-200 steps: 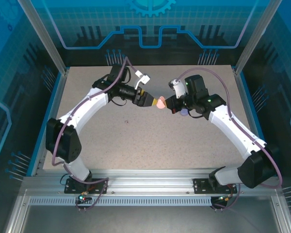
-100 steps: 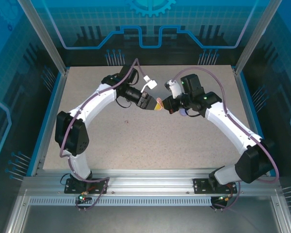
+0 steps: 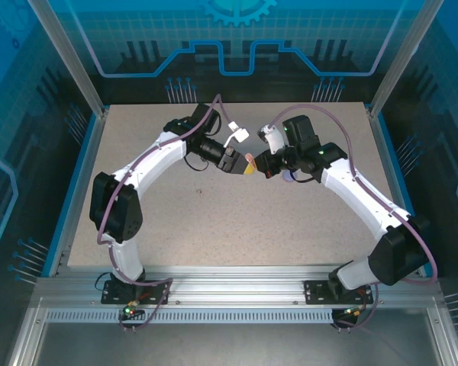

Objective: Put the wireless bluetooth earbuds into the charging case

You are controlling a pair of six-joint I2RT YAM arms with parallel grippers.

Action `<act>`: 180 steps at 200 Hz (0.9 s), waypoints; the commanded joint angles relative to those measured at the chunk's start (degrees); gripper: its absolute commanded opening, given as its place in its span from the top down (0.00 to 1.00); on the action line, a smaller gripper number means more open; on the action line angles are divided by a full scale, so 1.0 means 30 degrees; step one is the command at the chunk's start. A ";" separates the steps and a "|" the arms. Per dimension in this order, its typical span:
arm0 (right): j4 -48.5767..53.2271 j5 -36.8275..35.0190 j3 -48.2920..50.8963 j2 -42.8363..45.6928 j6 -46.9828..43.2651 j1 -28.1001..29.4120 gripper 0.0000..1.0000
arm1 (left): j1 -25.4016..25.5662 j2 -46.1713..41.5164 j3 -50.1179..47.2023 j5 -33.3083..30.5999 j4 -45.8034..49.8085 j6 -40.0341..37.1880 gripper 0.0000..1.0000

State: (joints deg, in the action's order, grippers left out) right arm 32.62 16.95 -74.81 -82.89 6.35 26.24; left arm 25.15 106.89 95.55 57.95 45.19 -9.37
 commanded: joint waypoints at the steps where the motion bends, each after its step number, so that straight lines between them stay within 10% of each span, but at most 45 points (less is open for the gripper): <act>1: 0.0391 0.0230 -0.0590 -0.0066 -0.0329 0.0270 1.00 | -0.0085 0.0258 0.0694 0.0391 -0.0087 -0.0237 0.53; 180: 0.0464 0.0033 -0.0582 0.0091 -0.0385 0.0251 1.00 | -0.0542 0.0207 0.0542 0.0415 -0.0877 0.0110 0.67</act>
State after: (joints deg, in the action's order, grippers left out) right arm 32.47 16.91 -75.02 -82.89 6.13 26.26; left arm 24.12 106.91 95.72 57.89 44.25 -8.99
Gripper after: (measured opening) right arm 0.054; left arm 0.291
